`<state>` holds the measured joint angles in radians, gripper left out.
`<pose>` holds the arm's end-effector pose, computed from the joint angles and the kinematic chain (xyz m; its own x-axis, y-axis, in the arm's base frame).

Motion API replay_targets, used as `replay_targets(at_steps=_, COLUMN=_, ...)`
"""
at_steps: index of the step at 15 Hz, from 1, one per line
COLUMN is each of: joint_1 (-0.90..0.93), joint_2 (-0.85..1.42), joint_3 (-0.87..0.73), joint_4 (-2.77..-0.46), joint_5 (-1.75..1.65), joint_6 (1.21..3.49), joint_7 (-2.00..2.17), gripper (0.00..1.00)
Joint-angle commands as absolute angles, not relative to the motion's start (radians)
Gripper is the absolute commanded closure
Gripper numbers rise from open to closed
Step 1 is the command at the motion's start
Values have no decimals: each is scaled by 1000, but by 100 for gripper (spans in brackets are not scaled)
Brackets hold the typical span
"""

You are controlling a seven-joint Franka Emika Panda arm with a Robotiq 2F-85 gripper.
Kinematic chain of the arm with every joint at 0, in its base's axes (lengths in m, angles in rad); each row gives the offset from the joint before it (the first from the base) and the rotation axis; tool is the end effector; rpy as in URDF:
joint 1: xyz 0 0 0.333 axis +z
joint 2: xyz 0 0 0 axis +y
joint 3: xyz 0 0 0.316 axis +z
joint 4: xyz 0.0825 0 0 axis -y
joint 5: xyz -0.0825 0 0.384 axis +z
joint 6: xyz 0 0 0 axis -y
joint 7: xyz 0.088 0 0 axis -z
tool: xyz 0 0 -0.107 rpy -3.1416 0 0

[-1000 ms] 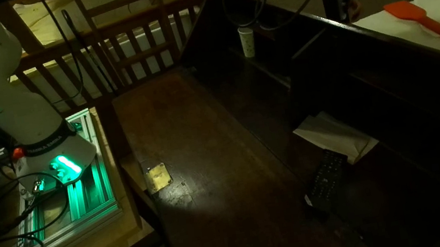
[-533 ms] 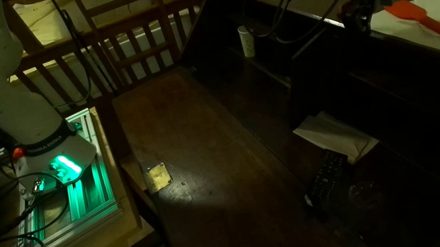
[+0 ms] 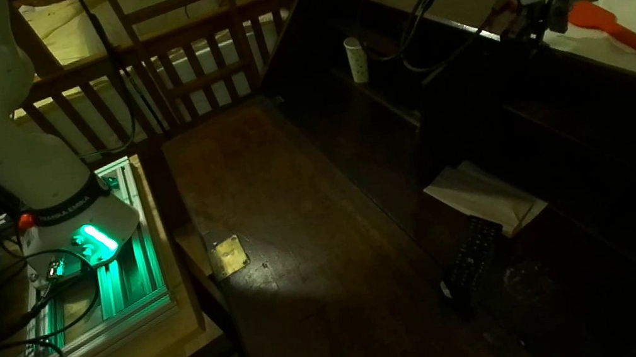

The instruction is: Put the paper towel on the bottom level

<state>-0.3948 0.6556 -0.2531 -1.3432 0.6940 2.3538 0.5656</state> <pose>0.6401 -0.4134 0.3918 0.0395 -0.9992 -0.0119 -0.8416 -0.0268 -0.5394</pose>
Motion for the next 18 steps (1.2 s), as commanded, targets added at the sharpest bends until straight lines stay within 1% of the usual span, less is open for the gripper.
replay_targets(at_steps=1, joint_1=-417, joint_2=698, joint_3=-231, joint_4=-1275, joint_5=681, joint_6=2347, joint_7=585, gripper=94)
replay_targets(at_steps=2, joint_1=-419, joint_2=702, joint_3=-229, joint_4=-1265, joint_5=679, joint_6=2341, joint_7=582, gripper=100)
replay_targets(at_steps=9, joint_1=-409, joint_2=703, joint_3=-244, joint_4=-1250, joint_5=635, joint_6=2320, joint_7=601, gripper=99)
replay_targets(at_steps=14, joint_1=-363, joint_2=632, joint_3=-312, joint_4=-1315, joint_5=511, joint_6=2250, joint_7=646, gripper=99)
replay_targets(at_steps=17, joint_1=-354, joint_2=604, joint_3=-336, joint_4=-1330, joint_5=484, joint_6=2186, joint_7=649, gripper=99)
replay_targets(at_steps=18, joint_1=-359, joint_2=603, joint_3=-330, joint_4=-1329, joint_5=498, joint_6=2197, joint_7=626, gripper=99)
